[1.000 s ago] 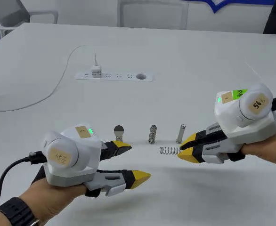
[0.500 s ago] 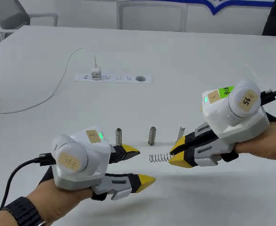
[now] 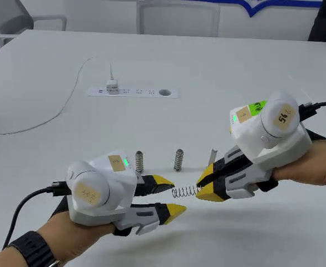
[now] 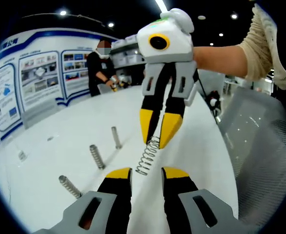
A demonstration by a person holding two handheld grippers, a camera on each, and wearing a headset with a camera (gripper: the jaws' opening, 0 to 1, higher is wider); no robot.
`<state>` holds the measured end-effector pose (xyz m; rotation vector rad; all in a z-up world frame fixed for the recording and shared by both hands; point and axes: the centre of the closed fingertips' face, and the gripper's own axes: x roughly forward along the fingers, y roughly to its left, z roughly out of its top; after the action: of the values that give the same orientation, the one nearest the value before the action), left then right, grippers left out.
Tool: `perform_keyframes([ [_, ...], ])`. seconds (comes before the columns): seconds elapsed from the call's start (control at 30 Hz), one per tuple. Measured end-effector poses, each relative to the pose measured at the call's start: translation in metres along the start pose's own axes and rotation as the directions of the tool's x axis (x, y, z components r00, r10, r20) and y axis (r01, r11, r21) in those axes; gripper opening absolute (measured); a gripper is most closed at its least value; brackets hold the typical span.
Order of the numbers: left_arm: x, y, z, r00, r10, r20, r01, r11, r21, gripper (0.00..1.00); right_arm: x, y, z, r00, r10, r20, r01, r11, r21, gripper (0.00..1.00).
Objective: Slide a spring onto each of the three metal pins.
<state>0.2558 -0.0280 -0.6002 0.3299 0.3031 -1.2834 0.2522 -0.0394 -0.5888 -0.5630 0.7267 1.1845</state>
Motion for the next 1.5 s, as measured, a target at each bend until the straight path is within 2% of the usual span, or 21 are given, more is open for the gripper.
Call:
perform_keyframes([
  [0.23,0.002,-0.002,-0.001,1.0000,-0.006,-0.004,0.006,1.000,0.023,0.20,0.002,0.004,-0.001,0.9995,0.020,-0.024,-0.021,1.000,-0.008,0.11],
  [0.53,0.004,-0.003,-0.002,0.9999,-0.007,-0.014,0.008,0.999,0.048,0.13,0.001,0.006,0.002,0.9992,0.030,-0.028,-0.030,0.999,-0.017,0.11],
  [1.03,0.005,-0.002,-0.001,1.0000,-0.001,-0.009,0.001,0.999,0.036,0.12,-0.005,0.005,0.023,0.9988,0.000,0.050,0.002,1.000,-0.029,0.11],
  [1.33,0.007,-0.002,0.002,1.0000,-0.004,0.002,0.004,1.000,0.030,0.11,-0.005,0.006,0.040,0.9929,-0.005,0.119,0.007,1.000,-0.016,0.11],
  [1.5,0.007,-0.004,0.003,1.0000,-0.008,0.004,0.008,1.000,0.028,0.12,-0.004,0.007,0.044,0.9919,-0.006,0.127,0.010,1.000,-0.024,0.11],
])
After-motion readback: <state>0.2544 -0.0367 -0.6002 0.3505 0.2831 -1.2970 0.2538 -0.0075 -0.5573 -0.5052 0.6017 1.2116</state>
